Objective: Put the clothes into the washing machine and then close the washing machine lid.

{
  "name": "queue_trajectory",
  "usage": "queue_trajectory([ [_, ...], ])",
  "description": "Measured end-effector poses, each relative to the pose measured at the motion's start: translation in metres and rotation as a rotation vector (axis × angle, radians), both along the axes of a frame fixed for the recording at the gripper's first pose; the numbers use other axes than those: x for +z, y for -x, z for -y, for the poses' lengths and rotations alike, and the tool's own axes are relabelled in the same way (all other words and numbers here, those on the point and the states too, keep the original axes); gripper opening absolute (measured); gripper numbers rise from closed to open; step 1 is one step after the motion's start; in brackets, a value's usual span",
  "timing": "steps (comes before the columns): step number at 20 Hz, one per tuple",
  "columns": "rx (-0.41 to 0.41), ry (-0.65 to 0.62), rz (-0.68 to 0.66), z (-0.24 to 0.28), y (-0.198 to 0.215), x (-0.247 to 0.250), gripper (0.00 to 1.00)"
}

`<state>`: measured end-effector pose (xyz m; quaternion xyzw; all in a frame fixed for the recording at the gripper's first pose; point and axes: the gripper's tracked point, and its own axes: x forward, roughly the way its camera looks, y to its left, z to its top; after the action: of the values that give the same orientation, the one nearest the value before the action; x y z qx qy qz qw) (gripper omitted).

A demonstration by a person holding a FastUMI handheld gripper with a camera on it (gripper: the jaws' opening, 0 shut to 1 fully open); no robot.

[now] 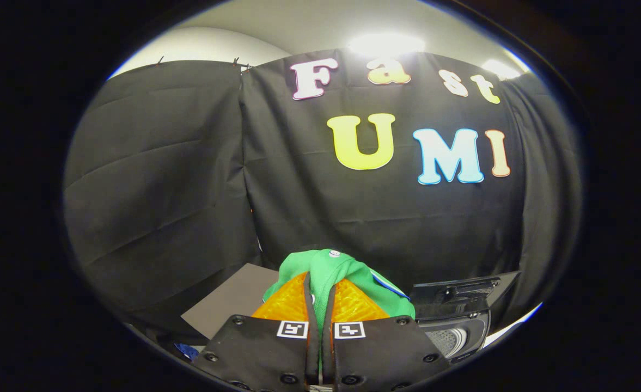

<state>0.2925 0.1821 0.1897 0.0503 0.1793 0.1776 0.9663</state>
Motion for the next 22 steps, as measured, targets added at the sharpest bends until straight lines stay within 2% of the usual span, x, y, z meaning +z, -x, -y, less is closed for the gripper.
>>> queue_trajectory([
  [12,-0.056,0.009,0.015,0.092,-0.014,0.012,0.04],
  [22,-0.166,-0.041,-0.021,0.191,-0.027,-0.001,0.04],
])
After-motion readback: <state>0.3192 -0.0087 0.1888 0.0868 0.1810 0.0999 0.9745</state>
